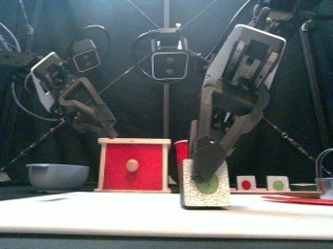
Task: Place sushi on board then cut the sushi with the knife then place the pieces on the plate
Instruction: Place the 4 sushi pieces on the plate
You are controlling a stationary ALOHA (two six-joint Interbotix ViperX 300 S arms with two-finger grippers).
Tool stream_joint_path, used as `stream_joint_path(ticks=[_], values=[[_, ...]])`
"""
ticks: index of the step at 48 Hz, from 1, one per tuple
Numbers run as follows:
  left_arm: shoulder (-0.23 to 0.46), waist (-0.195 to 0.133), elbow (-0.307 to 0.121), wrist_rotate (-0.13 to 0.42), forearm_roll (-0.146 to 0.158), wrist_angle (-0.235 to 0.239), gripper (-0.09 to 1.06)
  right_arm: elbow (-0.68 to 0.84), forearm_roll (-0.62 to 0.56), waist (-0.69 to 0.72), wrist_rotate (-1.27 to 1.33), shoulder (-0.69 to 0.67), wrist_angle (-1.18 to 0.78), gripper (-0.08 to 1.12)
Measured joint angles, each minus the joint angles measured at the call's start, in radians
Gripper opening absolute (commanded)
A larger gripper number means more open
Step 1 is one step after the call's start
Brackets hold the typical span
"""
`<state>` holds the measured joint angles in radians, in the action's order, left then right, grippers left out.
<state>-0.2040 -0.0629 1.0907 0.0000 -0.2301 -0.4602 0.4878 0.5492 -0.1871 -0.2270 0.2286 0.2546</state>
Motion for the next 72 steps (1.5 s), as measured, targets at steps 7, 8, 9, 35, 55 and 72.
stream_joint_path(ticks=[7,8,9,35,55,72], values=[[0.002,-0.002,0.0,0.002,-0.002,0.002,0.86,0.046,-0.003,0.044,0.002,-0.084,0.028,0.67],[0.002,0.0,0.0,0.002,0.0,0.0,0.86,0.054,-0.003,0.055,0.002,-0.101,0.034,0.67],[0.002,-0.002,0.0,0.002,-0.002,0.002,0.86,0.066,-0.003,0.067,0.003,-0.12,0.038,0.67],[0.002,-0.002,0.0,0.002,0.0,0.002,0.86,0.4,-0.097,0.523,0.003,-0.575,0.126,0.67],[0.0,-0.003,0.002,0.0,0.0,0.002,0.86,0.449,-0.244,0.781,0.005,-0.588,0.17,0.67],[0.002,-0.003,0.002,0.003,0.0,0.0,0.86,0.462,-0.288,0.876,0.003,-0.528,0.166,0.78]])
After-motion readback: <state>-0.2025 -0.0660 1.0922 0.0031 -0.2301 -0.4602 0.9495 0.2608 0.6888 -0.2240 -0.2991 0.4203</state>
